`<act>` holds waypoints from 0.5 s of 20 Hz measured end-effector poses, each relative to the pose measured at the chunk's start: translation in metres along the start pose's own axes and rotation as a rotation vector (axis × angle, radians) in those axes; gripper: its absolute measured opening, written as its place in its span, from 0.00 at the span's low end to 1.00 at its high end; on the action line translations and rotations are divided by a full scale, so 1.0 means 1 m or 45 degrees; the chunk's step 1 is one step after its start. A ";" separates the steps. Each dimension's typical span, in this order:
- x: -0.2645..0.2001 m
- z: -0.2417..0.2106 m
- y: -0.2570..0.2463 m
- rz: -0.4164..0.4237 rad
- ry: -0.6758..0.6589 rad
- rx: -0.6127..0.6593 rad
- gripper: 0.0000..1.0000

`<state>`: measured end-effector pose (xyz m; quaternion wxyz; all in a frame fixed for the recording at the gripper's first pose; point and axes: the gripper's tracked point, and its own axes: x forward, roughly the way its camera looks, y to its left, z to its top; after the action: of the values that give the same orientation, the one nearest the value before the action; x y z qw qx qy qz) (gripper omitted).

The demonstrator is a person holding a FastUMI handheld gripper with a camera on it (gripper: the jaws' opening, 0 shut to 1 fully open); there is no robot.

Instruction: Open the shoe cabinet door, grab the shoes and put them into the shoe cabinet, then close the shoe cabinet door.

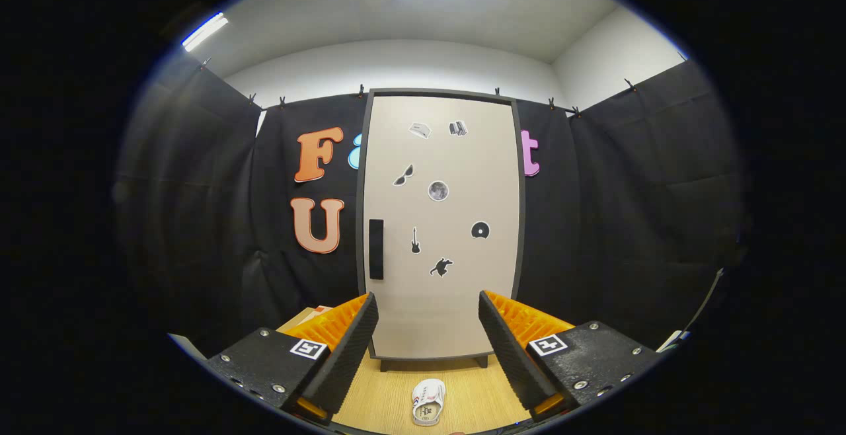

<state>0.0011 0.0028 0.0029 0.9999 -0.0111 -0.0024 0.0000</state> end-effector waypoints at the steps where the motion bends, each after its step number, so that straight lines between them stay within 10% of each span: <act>1: 0.000 0.000 0.001 0.006 -0.001 0.003 0.95; 10: 0.012 -0.001 0.006 0.025 -0.002 0.006 0.96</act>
<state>0.0133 0.0092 0.0016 0.9999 -0.0090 -0.0032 0.0100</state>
